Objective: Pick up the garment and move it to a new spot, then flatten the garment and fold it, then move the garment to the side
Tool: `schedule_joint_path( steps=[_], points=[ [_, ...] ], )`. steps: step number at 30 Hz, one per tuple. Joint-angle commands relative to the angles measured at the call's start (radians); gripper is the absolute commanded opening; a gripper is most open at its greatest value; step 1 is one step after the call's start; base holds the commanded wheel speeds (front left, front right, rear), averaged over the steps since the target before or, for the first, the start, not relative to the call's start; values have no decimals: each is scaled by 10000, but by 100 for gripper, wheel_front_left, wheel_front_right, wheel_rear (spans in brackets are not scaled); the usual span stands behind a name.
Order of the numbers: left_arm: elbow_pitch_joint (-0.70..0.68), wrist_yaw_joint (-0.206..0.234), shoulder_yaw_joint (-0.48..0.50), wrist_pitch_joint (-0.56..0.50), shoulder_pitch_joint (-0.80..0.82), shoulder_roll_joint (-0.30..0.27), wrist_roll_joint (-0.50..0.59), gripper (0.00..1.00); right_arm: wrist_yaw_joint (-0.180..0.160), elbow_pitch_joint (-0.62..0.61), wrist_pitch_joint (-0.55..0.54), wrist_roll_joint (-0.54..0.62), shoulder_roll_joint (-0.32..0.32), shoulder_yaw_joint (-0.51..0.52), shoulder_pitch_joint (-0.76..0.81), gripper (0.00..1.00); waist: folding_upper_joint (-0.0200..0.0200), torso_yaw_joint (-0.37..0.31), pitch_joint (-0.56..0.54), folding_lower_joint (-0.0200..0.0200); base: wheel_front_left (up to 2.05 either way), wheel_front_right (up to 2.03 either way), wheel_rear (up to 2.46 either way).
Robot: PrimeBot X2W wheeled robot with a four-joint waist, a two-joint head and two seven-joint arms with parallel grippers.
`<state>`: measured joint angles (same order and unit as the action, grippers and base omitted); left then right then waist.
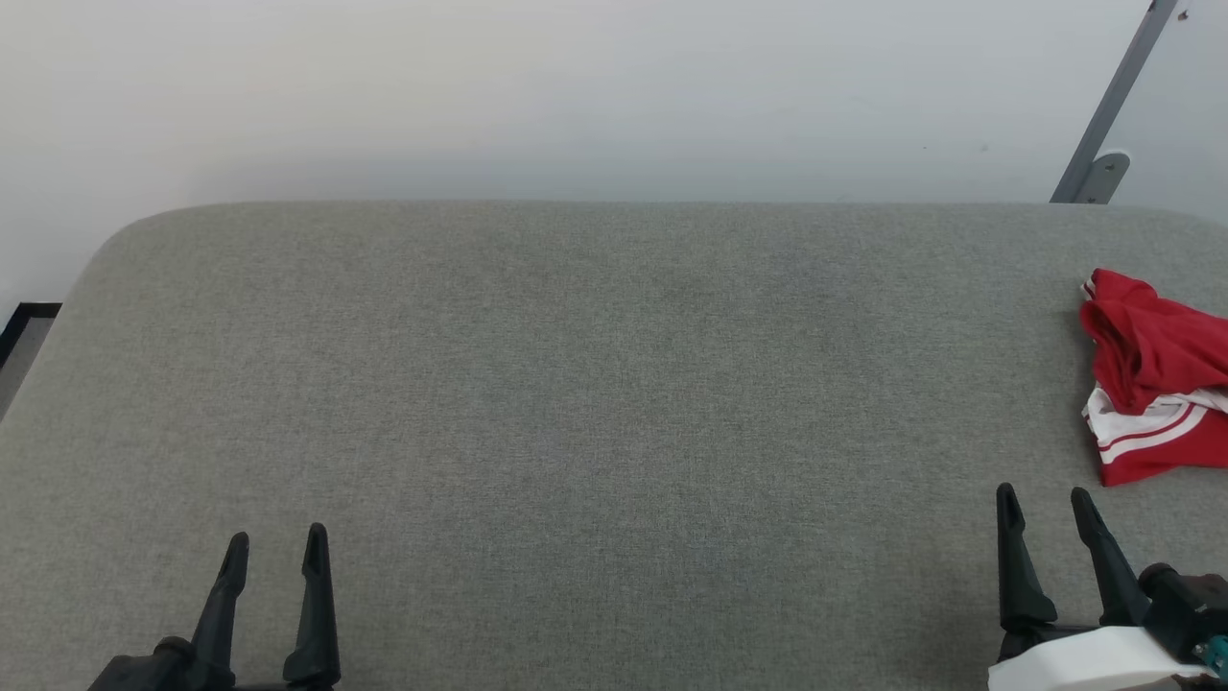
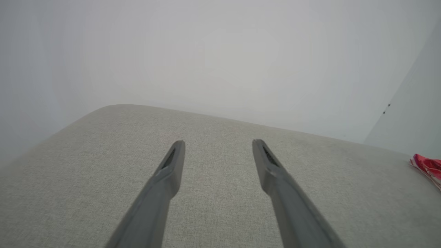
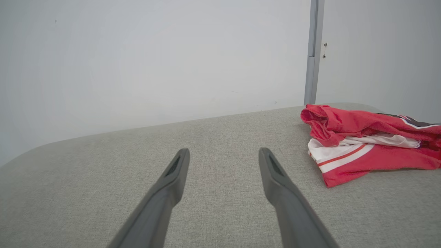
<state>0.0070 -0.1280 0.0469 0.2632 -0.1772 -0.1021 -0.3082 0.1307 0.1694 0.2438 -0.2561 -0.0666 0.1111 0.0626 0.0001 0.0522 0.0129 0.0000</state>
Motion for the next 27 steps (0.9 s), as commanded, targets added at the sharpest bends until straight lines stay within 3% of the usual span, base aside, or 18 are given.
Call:
schedule_joint_path(
  steps=[1,16,17,20,27],
  points=[
    [11,-35,-23,13,95,-11,23,100,0,-52,-28,22,41,3,74,100,-1,5,9,0,0,0,0],
    [-48,-35,154,13,277,-61,111,100,0,-222,-149,43,134,-12,72,100,-1,-45,59,0,0,0,0],
    [27,2,100,0,102,-4,71,0,0,-130,-146,8,90,-27,46,0,-1,-45,59,0,0,0,0],
    [311,4,72,-7,5,85,47,0,0,136,-153,-8,119,-48,144,0,-1,-47,59,0,0,0,0],
    [436,14,55,-264,218,77,-1102,0,0,219,-473,-1131,121,-6,-51,0,-1,-71,52,0,0,0,0]
  ],
)
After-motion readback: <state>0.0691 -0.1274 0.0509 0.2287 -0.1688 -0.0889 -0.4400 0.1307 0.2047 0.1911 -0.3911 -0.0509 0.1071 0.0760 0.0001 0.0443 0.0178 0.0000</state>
